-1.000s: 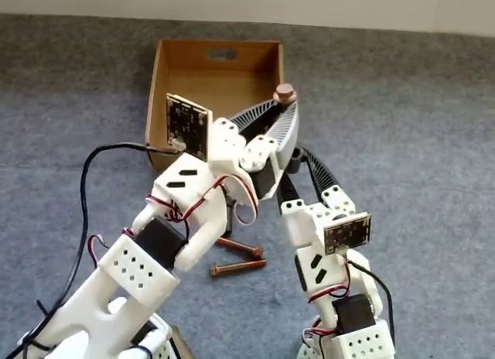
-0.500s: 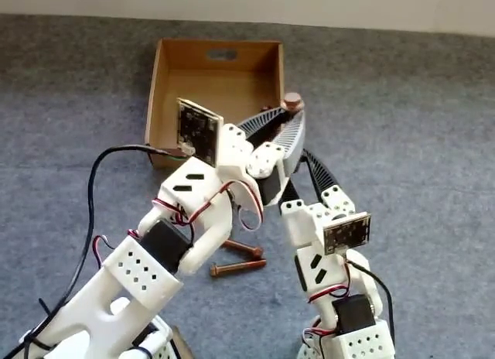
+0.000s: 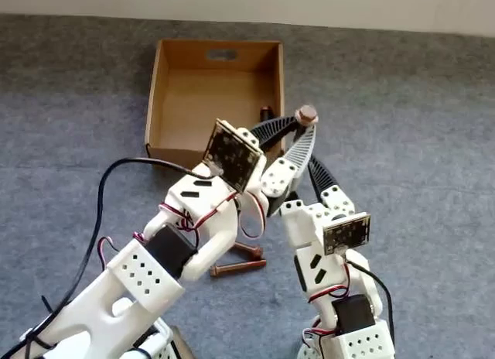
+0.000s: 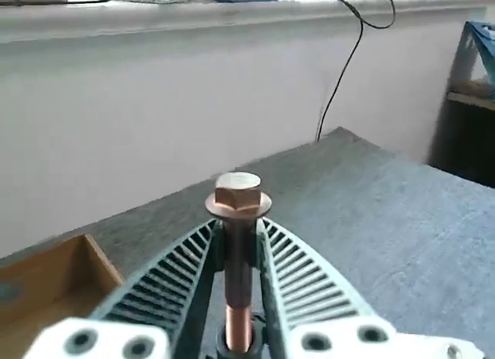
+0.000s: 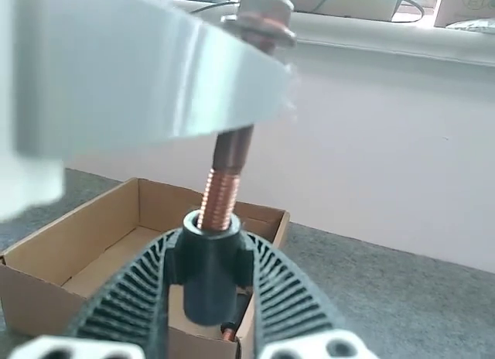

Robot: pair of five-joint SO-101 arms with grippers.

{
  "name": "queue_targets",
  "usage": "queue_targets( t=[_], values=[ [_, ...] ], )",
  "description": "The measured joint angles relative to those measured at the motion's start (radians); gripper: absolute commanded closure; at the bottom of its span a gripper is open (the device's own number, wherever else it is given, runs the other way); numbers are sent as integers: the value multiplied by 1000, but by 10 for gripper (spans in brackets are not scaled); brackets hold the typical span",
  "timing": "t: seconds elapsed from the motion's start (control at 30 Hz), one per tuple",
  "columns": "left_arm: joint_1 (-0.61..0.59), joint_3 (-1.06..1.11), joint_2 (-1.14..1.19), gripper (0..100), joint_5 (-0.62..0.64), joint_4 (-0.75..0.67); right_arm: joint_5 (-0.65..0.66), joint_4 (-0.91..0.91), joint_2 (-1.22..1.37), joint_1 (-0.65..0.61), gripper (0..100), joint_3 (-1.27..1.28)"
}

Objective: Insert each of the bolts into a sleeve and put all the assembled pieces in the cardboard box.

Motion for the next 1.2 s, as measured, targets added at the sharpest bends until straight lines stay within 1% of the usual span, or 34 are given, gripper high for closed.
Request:
queue_targets(
  t=[0.23, 0.7, 0.73, 0.83, 0.9, 1.2],
  values=[
    [0, 84, -3, 992, -5, 0, -2, 0, 2, 3, 993, 0],
    [-20, 133, -5, 991, -3, 0, 0, 0, 2, 2, 993, 0],
    [-20, 133, -5, 980, -3, 0, 0, 0, 2, 2, 993, 0],
    [-20, 133, -5, 896, -3, 0, 0, 0, 2, 2, 993, 0],
    [-21, 133, -5, 862, -3, 0, 0, 0, 2, 3, 993, 0],
    [-31, 140, -6, 870, -3, 0, 0, 2, 2, 3, 993, 0]
  ],
)
